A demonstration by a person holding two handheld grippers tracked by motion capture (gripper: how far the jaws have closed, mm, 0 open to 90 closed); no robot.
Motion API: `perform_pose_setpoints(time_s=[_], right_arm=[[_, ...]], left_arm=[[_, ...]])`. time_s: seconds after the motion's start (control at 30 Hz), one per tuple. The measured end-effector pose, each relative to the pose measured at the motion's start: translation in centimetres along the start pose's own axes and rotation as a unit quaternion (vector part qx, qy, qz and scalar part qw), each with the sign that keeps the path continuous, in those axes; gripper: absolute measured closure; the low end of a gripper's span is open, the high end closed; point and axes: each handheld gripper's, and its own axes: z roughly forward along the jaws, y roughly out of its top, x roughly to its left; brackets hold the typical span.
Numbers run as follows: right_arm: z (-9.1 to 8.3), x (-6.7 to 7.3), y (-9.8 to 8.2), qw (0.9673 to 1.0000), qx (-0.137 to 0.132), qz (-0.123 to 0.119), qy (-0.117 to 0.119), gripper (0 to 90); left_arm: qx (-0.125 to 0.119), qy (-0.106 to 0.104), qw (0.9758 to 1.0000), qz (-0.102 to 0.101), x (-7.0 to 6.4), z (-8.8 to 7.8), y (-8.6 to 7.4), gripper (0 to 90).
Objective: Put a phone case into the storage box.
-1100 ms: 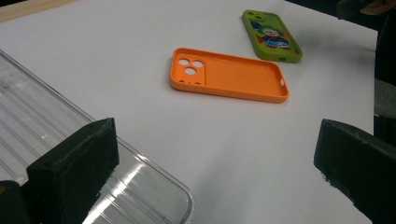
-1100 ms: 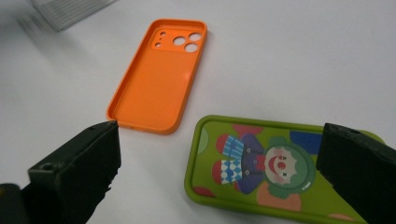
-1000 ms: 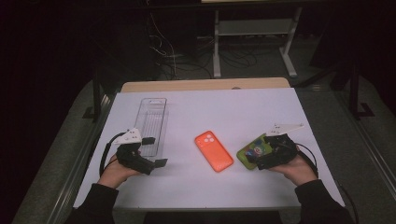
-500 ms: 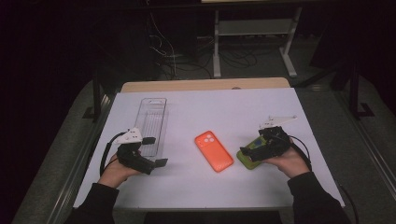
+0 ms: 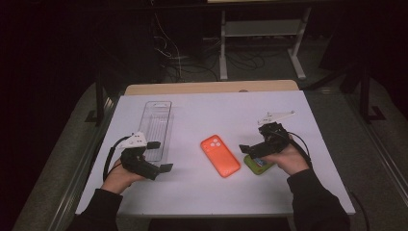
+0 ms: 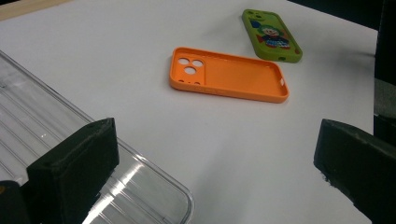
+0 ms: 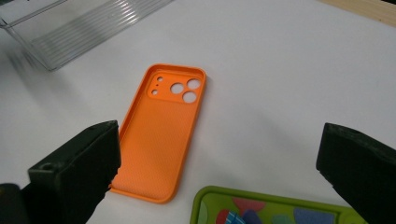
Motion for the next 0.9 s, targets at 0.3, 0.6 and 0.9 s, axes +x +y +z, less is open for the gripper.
perform_pose_setpoints(time_s=[0.3,0.6,0.9], right_arm=[[0.9,0.2,0.9,1.0,0.009,0.0,0.002,0.0],[2.0,0.3,1.7,0.9999,0.013,0.005,0.002,0.0],[3.0,0.8,2.5,0.9997,0.022,-0.004,0.003,0.0]], left_arm=[[0.001,-0.002,1.0,0.001,0.0,0.0,0.0,0.0],[0.003,0.0,1.0,-0.002,0.1,0.0,0.0,0.0],[0.002,-0.001,1.0,-0.002,0.1,-0.1,0.0,0.0]])
